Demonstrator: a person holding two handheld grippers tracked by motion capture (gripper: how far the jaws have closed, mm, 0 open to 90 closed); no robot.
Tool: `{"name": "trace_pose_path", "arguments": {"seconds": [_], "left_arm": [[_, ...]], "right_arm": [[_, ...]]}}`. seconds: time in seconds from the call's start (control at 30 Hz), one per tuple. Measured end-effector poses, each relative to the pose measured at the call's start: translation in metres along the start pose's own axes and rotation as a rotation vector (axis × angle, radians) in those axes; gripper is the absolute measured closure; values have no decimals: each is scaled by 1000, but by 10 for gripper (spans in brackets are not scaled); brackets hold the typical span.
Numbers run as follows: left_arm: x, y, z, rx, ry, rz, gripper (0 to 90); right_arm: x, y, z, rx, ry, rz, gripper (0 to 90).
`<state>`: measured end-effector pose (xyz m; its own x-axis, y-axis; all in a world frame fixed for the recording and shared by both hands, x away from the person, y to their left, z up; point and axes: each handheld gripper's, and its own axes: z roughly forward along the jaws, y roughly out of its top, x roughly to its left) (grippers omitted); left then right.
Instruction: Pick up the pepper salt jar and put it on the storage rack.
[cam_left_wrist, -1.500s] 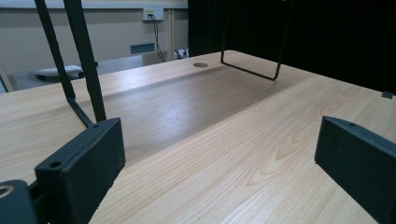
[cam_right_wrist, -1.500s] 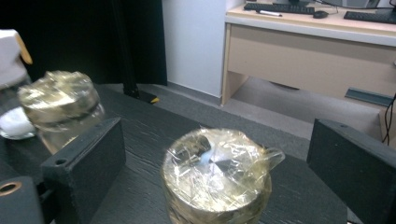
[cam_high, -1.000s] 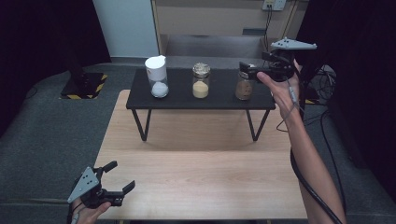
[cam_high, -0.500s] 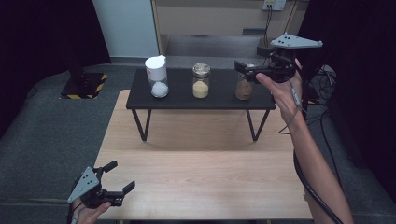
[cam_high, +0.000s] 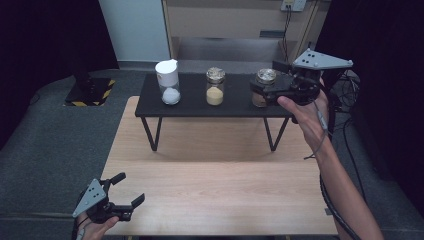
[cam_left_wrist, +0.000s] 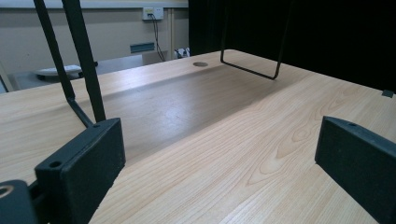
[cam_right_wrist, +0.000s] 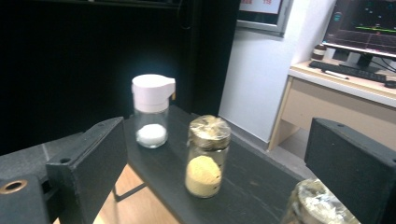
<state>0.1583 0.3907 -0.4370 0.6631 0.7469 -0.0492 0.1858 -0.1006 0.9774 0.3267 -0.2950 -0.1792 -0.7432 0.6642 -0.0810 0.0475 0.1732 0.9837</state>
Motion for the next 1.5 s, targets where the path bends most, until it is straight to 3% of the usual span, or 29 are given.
{"name": "trace_pose_path", "arguments": {"seconds": [0.7,1.0,1.1,1.27,1.5], "left_arm": [[0,0,0,2,1,0,5],[0,0,0,3,1,2,5],[0,0,0,2,1,1,5],[0,0,0,3,2,2,5],[-1,0,0,2,2,3,6]], "right_arm": [[20,-56,-48,-27,86,8,65],[35,-77,-62,-16,117,13,66],[41,-85,-67,-30,130,32,69],[53,-96,-77,-48,136,20,71],[62,-110,-86,-42,148,33,72]]}}
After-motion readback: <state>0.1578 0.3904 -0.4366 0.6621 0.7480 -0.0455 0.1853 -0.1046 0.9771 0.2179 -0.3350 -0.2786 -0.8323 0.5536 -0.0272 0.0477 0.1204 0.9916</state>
